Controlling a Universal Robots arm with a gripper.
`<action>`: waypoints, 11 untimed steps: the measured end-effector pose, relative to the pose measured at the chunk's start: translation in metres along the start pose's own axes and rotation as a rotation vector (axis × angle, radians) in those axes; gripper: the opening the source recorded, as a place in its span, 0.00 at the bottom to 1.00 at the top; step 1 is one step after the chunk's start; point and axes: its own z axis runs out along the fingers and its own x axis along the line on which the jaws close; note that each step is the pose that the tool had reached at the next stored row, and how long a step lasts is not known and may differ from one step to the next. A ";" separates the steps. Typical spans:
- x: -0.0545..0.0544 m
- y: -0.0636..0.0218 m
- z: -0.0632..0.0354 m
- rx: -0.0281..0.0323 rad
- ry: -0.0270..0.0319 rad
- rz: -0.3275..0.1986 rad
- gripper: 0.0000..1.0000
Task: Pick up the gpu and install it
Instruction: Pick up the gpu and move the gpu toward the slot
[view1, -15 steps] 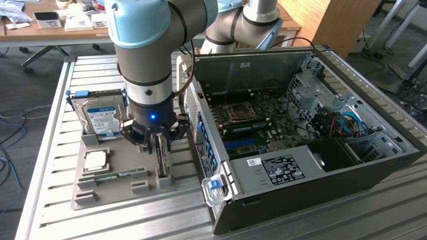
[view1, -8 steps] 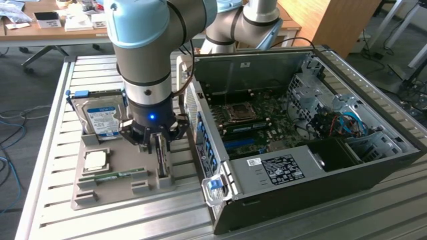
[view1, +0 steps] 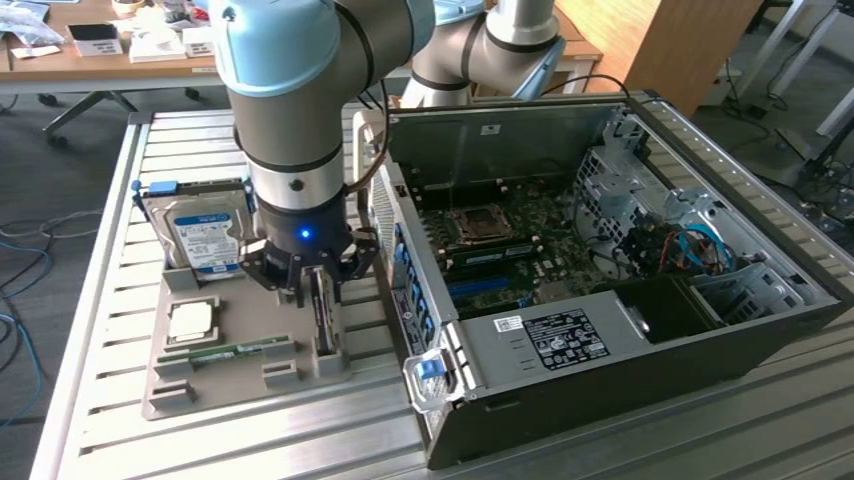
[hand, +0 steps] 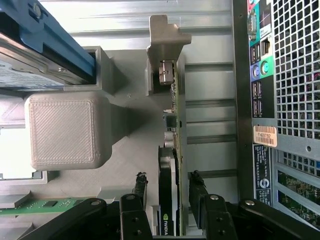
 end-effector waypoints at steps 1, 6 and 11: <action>0.000 0.0000 0.0000 0.0000 0.0000 0.000 0.47; 0.000 0.0000 0.0000 0.0000 0.0000 0.000 0.47; 0.000 0.0000 0.0000 0.0000 0.0000 0.000 0.46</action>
